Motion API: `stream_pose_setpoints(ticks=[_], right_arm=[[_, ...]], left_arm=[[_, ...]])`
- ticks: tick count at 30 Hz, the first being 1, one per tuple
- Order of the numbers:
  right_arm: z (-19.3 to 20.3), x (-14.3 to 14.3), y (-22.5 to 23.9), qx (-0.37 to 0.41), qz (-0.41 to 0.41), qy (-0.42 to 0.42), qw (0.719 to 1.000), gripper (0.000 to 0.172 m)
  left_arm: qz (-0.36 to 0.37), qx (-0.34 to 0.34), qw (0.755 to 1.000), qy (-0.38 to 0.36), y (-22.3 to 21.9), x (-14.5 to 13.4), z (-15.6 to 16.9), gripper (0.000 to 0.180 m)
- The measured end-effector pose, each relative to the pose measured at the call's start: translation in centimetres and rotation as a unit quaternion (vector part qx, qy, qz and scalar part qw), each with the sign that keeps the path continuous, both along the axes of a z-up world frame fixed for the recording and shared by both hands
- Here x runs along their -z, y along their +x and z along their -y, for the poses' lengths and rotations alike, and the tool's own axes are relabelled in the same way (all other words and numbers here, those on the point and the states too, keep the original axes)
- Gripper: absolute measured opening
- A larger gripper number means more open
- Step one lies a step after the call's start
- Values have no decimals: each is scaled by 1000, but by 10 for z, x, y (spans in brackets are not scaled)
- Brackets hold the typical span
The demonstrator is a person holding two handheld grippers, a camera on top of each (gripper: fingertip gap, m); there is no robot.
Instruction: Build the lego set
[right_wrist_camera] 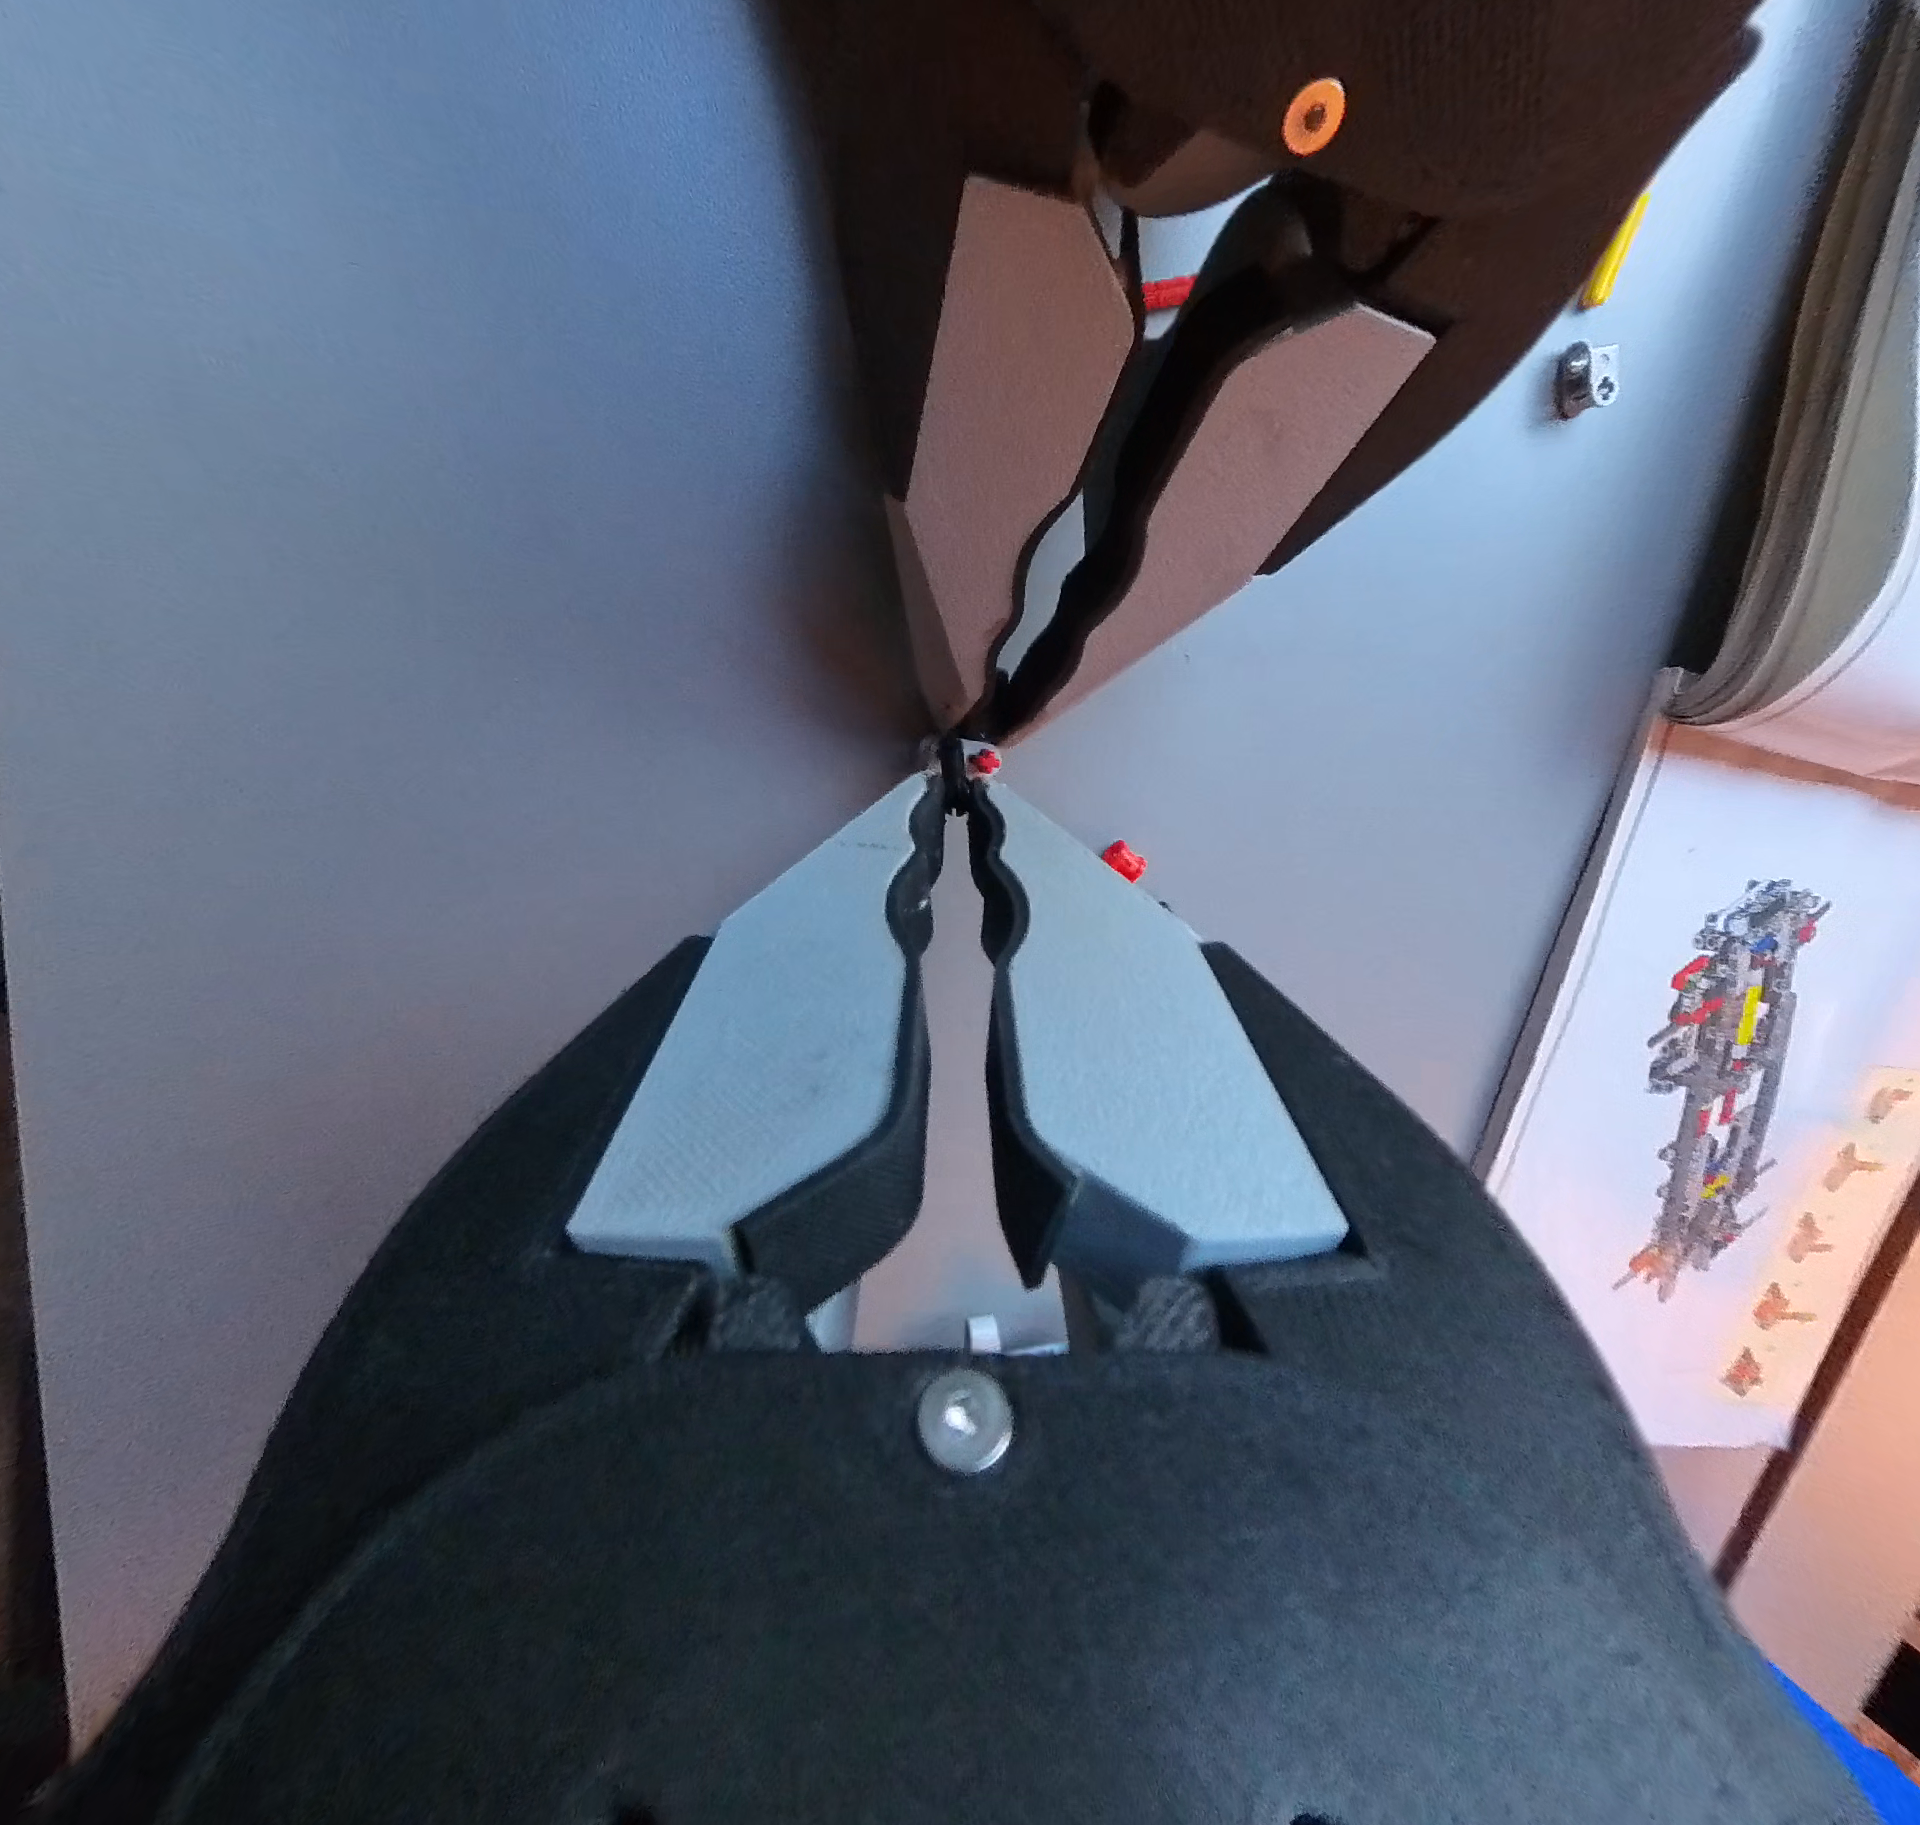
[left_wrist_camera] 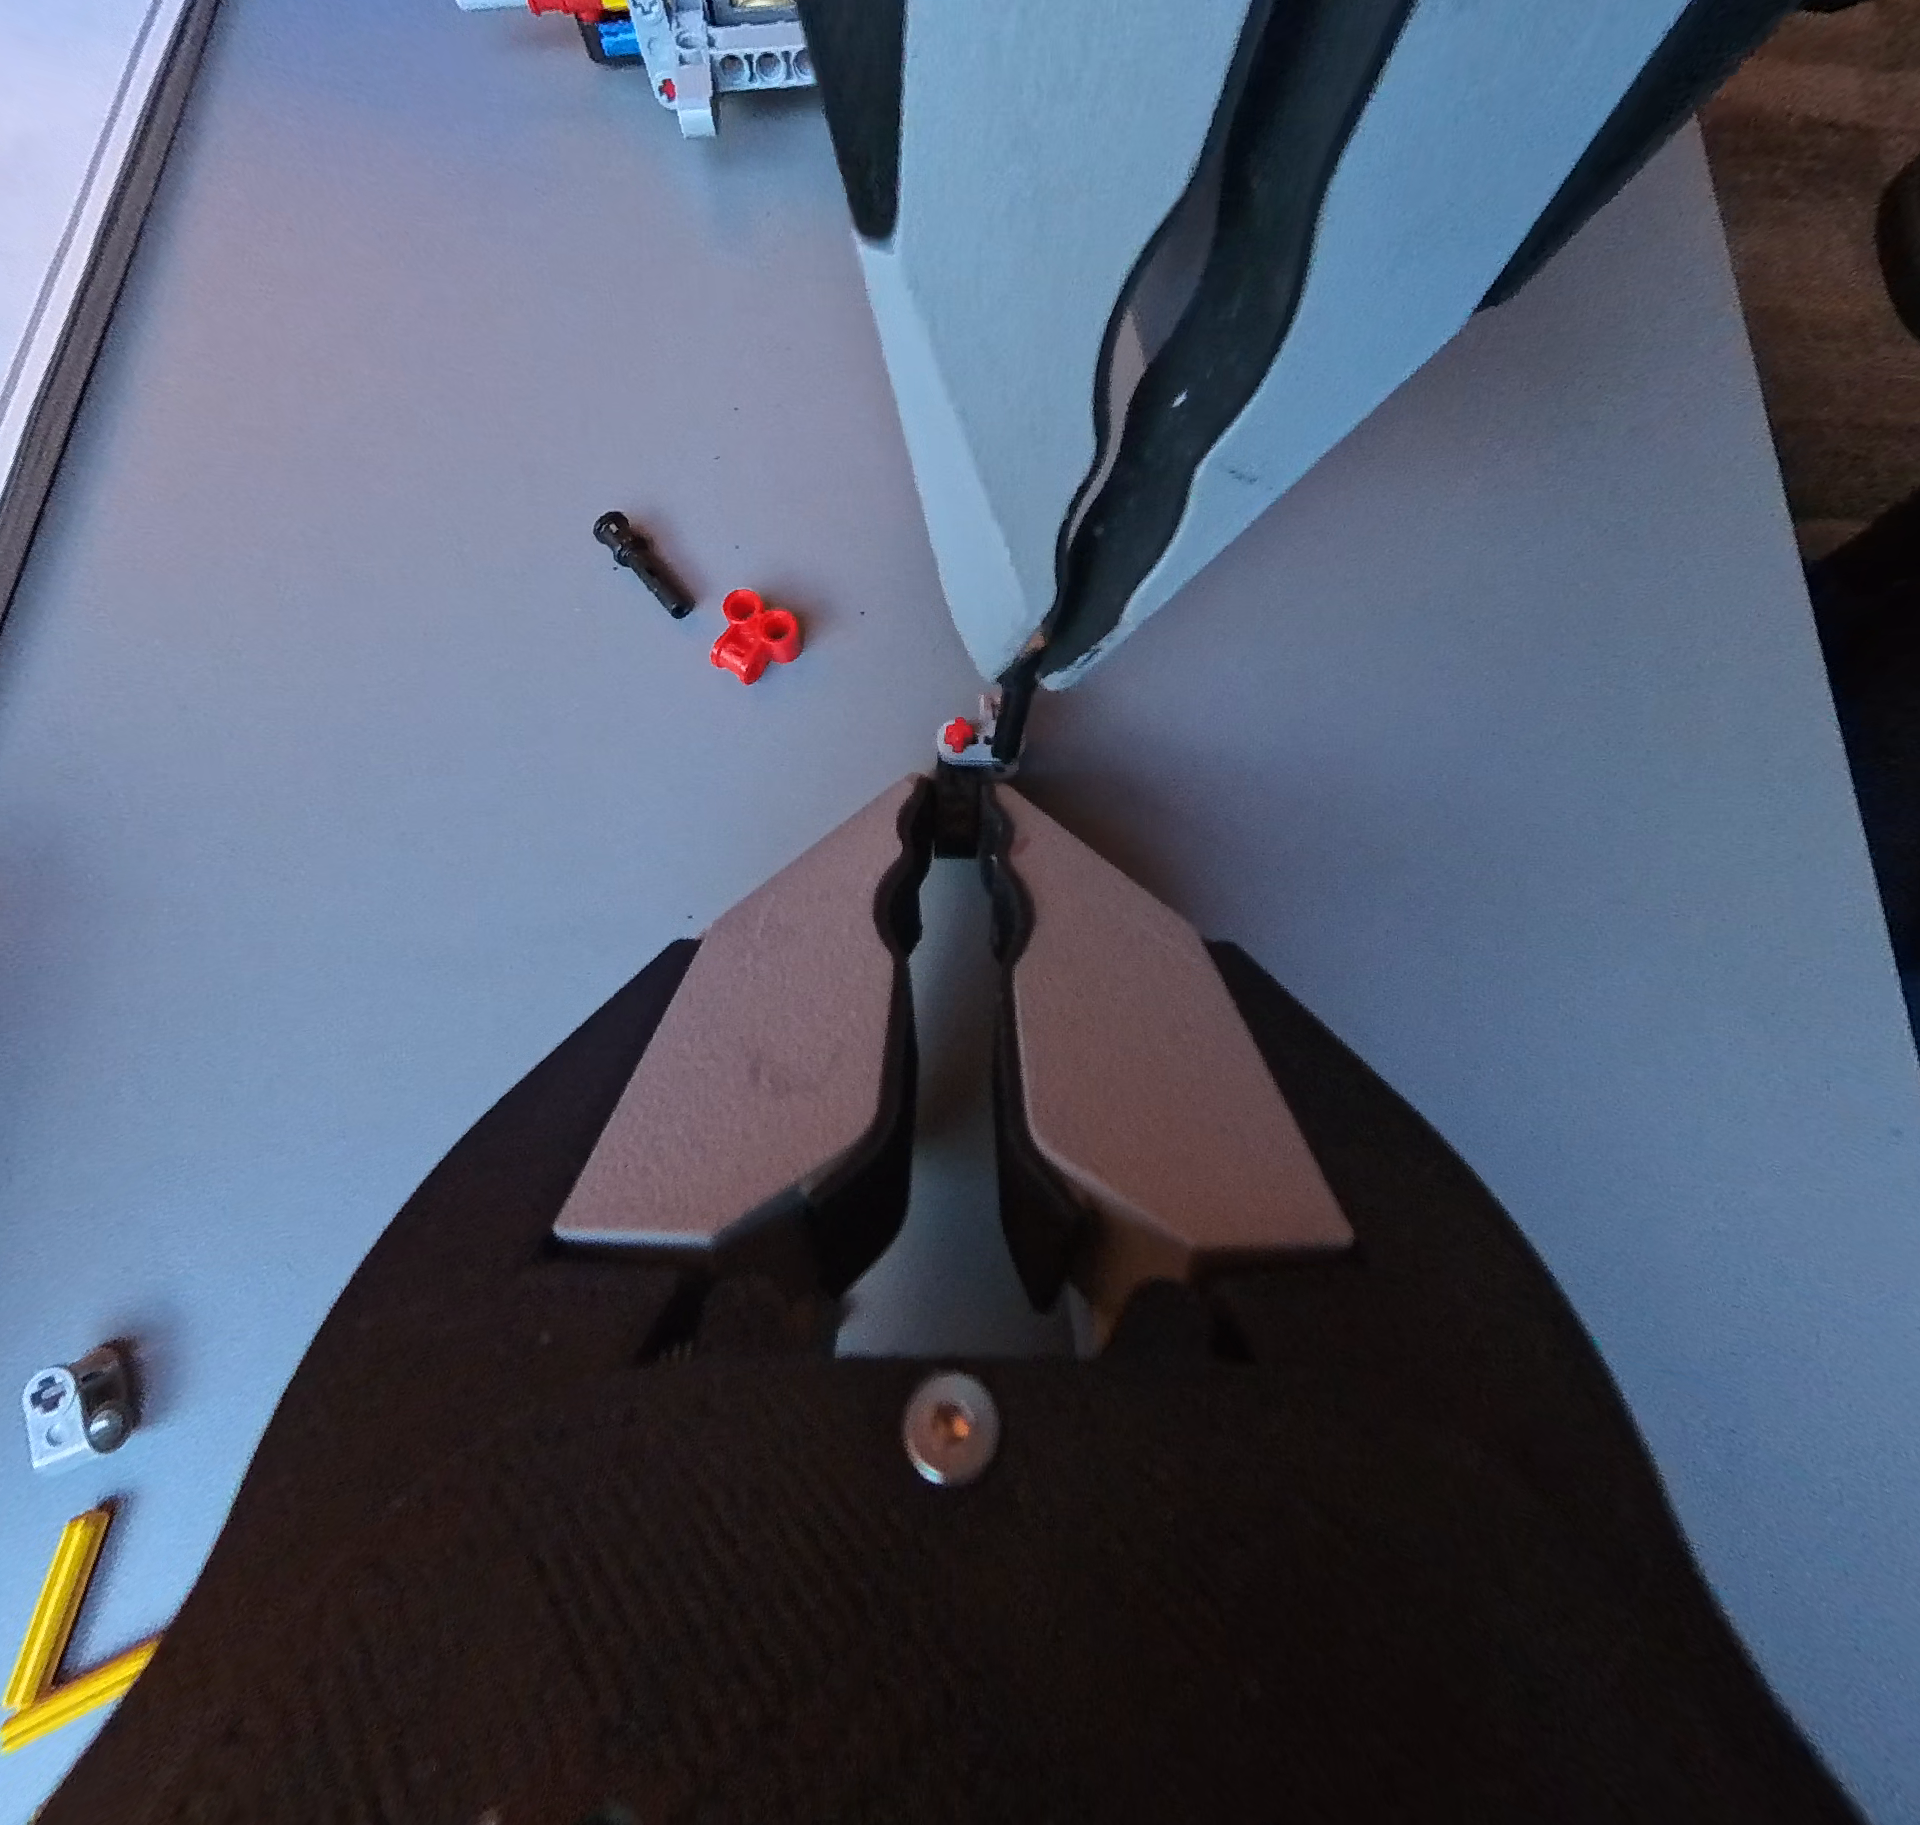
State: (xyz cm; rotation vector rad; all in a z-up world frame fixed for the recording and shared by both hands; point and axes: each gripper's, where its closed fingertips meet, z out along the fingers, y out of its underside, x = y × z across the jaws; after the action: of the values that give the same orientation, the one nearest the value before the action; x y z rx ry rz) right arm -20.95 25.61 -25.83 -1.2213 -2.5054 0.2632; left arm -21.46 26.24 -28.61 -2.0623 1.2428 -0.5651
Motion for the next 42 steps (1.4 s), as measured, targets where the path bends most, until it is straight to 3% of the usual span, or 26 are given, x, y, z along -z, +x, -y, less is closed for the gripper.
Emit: stream_pose_setpoints(ticks=[9, 13, 23, 30, 38, 42], right_arm=[[-1, 0, 1, -8, 32, 35, 999, 1], [-3, -1, 1, 1, 27, 32, 999, 1], [2, -29, -1, 66, -83, -82, 991, 1], [4, -36, -6, 81, -121, -113, 983, 1], [6, -61, -16, 116, -248, -230, 934, 1], [4, -63, -13, 109, -261, -228, 932, 1]], left_arm=[[-4, -4, 1000, 8, 0, 0, -1, 6], [-4, -17, 1000, 14, -4, -1, -2, 17], [75, -4, 995, 62, 8, -33, 5, 8], [65, -13, 992, 104, 10, -39, 2, 2], [116, -39, 983, 135, 10, -60, 0, 1], [124, -42, 982, 135, 10, -63, 0, 1]])
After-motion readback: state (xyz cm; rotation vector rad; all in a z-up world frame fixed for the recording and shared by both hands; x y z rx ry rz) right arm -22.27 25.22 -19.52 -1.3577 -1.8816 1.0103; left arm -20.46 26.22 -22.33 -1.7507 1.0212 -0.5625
